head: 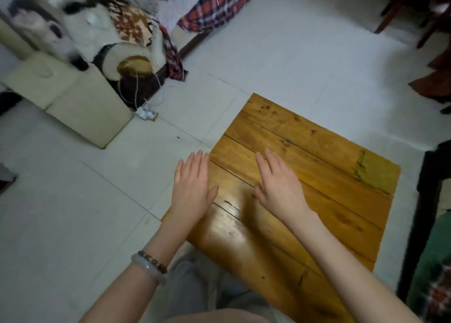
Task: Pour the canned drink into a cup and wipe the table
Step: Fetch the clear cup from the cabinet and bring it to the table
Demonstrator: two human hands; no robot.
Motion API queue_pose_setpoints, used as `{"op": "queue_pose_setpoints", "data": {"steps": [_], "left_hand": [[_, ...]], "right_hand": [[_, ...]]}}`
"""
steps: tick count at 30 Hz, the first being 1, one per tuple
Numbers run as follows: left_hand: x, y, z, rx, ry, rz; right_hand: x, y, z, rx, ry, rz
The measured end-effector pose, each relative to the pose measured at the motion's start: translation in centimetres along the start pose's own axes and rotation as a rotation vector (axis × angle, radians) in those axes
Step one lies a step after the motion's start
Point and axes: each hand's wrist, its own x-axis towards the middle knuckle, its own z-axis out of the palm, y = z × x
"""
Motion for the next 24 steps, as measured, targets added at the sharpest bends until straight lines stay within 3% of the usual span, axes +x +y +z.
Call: {"op": "queue_pose_setpoints", "data": {"steps": [11, 24], "left_hand": [[-9.4, -16.8, -10.3, 0.123, 0.209, -0.338], [-20.9, -40.2, -16.0, 0.223, 0.238, -0.508]], "right_hand": [[5.3, -22.2, -4.1, -0.055, 0.140, -0.471], [7.1, -50.9, -0.9, -0.013, 0.214, -0.662]]}}
